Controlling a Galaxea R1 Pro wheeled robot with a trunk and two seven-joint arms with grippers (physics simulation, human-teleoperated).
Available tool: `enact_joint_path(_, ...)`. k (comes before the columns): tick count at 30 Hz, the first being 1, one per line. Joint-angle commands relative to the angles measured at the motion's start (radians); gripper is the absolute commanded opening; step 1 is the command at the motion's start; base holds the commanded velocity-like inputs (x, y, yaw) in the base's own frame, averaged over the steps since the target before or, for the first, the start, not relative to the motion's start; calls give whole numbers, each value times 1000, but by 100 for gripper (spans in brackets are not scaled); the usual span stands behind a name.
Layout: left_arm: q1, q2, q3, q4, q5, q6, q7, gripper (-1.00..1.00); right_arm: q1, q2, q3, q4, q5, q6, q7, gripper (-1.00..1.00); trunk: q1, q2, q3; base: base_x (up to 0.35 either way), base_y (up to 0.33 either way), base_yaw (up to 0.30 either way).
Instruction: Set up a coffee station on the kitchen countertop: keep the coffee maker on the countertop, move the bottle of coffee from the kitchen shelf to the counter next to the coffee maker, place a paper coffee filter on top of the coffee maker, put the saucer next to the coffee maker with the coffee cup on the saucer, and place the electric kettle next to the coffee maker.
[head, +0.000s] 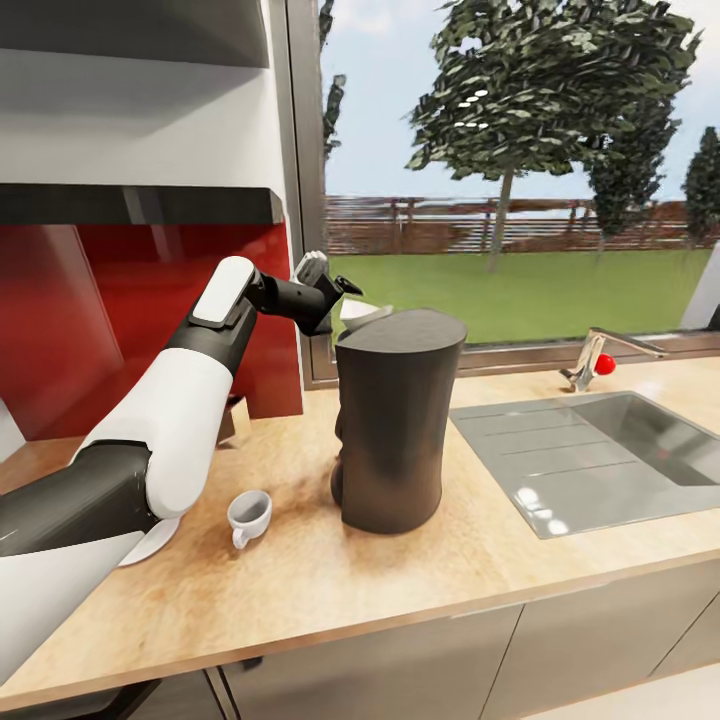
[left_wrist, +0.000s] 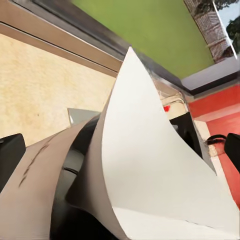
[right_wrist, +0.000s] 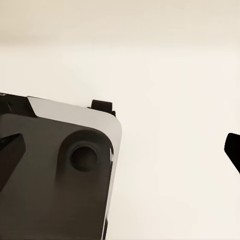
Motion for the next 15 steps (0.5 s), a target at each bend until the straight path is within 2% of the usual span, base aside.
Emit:
enact_joint_path(1, -1, -1, 6, -1, 8, 3, 10, 100, -1, 0, 4, 1, 2, -3, 0, 100, 0, -1, 0, 0, 0, 0)
enact_joint_path(15, -1, -1, 6, -2, 8, 3, 10, 100, -1, 0, 4, 0, 2, -2, 0, 100, 0, -1, 10, 0, 0, 0)
